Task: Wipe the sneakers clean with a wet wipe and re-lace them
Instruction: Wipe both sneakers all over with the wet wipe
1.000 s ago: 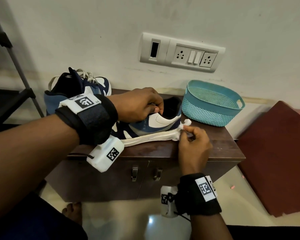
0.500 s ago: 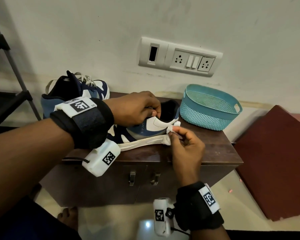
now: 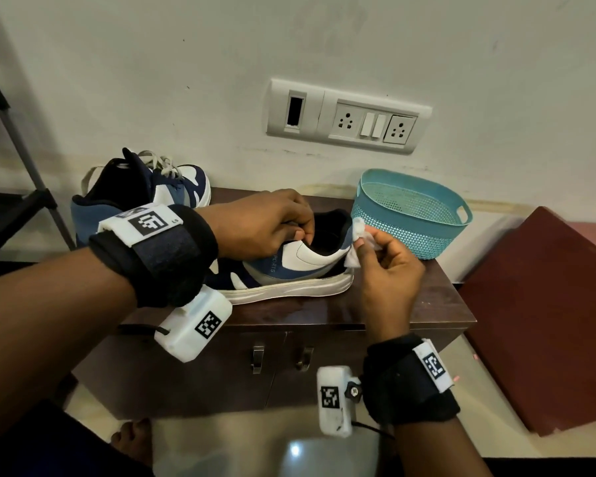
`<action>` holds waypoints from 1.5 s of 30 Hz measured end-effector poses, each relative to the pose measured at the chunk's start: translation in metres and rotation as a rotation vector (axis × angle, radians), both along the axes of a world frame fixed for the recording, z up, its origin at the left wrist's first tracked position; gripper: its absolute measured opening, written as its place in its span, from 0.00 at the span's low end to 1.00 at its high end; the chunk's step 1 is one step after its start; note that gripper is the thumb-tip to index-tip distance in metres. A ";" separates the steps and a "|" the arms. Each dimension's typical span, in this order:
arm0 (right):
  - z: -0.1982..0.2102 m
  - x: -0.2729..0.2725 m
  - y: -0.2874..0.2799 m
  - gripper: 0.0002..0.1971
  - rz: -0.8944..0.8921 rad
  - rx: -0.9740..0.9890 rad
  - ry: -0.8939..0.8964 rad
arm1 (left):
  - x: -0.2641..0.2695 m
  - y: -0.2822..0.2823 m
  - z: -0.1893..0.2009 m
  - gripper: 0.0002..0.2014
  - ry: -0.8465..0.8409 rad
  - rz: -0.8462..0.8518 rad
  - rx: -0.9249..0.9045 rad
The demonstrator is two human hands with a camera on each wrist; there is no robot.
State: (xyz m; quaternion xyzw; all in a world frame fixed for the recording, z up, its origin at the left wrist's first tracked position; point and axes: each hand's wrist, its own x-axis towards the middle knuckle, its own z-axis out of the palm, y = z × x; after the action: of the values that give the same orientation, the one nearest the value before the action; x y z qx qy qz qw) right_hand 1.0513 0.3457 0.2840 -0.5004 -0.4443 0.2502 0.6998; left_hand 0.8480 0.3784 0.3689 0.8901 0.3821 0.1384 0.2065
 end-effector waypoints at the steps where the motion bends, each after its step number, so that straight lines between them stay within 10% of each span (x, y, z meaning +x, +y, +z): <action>1: 0.003 0.000 0.003 0.10 0.001 0.001 0.001 | 0.000 0.000 0.000 0.11 -0.001 0.000 -0.001; 9: -0.005 -0.020 -0.032 0.13 -0.046 0.196 -0.324 | -0.002 0.002 -0.002 0.12 0.012 -0.004 -0.001; 14: -0.002 0.004 0.017 0.11 -0.066 -0.033 -0.071 | -0.002 0.002 -0.001 0.11 0.002 -0.005 -0.003; 24: -0.031 -0.032 -0.046 0.11 -0.062 0.194 -0.450 | -0.001 0.002 0.000 0.15 0.008 0.004 -0.018; 30: -0.021 -0.025 -0.026 0.17 -0.158 0.189 -0.109 | -0.002 0.003 -0.002 0.15 -0.009 -0.008 -0.024; 38: -0.034 -0.053 -0.043 0.14 -0.060 0.303 -0.538 | -0.004 0.002 -0.004 0.15 -0.025 -0.010 -0.031; 45: -0.027 0.012 0.002 0.09 -0.168 -0.106 -0.112 | -0.003 0.002 -0.003 0.15 -0.015 -0.011 -0.030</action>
State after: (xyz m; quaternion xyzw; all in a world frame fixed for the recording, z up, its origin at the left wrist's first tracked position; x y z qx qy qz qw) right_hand 1.0633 0.3479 0.2574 -0.5853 -0.4251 0.1853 0.6651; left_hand 0.8453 0.3804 0.3657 0.8879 0.3775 0.1383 0.2235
